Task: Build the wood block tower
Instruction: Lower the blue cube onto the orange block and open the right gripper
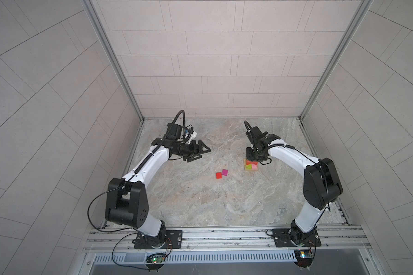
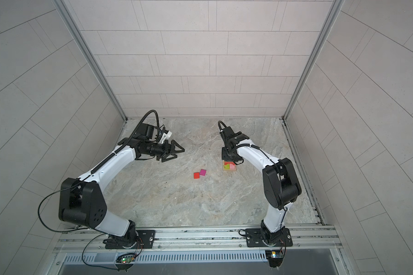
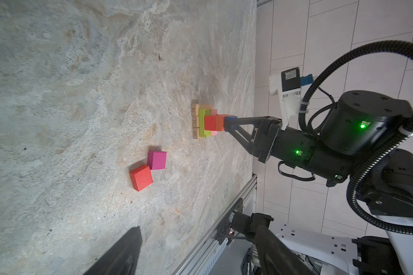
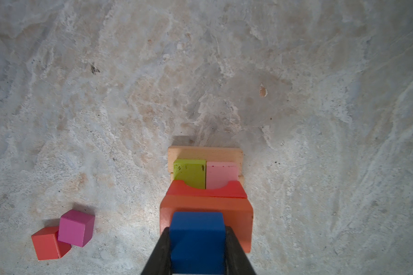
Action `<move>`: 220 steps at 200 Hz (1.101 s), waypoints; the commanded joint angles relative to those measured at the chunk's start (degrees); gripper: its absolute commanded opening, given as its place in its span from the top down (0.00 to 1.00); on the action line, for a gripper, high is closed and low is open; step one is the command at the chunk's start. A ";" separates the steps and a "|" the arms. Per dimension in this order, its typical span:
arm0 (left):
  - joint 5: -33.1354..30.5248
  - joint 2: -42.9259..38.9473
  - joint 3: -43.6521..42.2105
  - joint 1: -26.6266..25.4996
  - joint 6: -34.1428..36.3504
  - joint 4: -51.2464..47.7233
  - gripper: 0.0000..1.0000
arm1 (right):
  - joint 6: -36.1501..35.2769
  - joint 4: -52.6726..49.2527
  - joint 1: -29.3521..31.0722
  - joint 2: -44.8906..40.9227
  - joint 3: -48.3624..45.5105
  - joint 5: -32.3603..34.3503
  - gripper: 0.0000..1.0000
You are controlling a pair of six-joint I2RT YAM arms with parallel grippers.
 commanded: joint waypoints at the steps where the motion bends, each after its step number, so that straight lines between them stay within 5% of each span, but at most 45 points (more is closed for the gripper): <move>1: 0.49 -1.37 -0.59 0.30 0.77 0.22 0.18 | 0.66 -0.39 -0.38 -0.14 -0.70 0.80 0.76; 220: 0.66 -1.14 -0.57 0.30 0.69 0.39 0.18 | 0.46 -0.38 -0.72 -0.45 -0.62 0.98 0.69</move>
